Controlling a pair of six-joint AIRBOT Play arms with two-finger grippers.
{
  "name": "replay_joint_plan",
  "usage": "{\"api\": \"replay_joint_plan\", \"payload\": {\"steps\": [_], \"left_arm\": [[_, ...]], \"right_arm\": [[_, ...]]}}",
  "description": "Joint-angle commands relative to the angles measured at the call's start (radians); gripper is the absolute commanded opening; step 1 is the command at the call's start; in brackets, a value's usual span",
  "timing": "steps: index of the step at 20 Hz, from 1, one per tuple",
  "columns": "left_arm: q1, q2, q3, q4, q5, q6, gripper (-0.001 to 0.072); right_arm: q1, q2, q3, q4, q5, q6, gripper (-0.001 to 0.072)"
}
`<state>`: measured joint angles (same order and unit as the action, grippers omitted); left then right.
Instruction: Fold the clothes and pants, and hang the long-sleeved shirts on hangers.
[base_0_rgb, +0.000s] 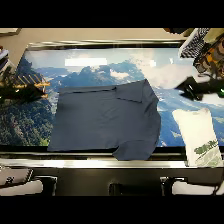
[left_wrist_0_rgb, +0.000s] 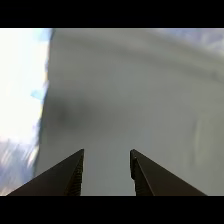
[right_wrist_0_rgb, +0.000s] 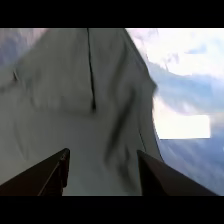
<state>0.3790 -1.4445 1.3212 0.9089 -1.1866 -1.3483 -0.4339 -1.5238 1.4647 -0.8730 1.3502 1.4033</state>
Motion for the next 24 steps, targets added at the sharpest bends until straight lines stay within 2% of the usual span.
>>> {"api": "replay_joint_plan", "payload": {"steps": [1, 5, 9, 13, 21, 22, 24], "left_arm": [[0.114, 0.158, -0.209, -0.001, -0.089, 0.018, 0.0340], [0.151, 0.288, -0.469, 0.000, -0.034, 0.017, 0.0340], [0.149, 0.304, -0.526, -0.001, -0.055, 0.017, 0.0340], [0.149, 0.306, -0.526, 0.000, -0.062, 0.017, 0.0340], [0.150, 0.306, -0.526, 0.000, -0.076, 0.013, 0.0340], [0.150, 0.306, -0.526, 0.007, -0.082, 0.013, 0.0340], [0.150, 0.307, -0.528, 0.076, -0.113, 0.013, 0.0340]], "right_arm": [[-0.106, 0.180, -0.274, -0.023, 0.087, -0.132, 0.0478], [-0.105, 0.254, -0.627, -0.021, 0.053, -0.209, 0.0478], [-0.105, 0.253, -0.837, -0.005, -0.019, -0.299, 0.0478], [-0.105, 0.253, -0.932, 0.047, -0.081, -0.388, 0.0478], [-0.103, 0.253, -1.014, 0.137, -0.165, -0.439, 0.0470], [-0.103, 0.253, -1.014, 0.136, -0.175, -0.439, 0.0383], [-0.103, 0.253, -1.014, 0.127, -0.198, -0.439, 0.0311]]}}
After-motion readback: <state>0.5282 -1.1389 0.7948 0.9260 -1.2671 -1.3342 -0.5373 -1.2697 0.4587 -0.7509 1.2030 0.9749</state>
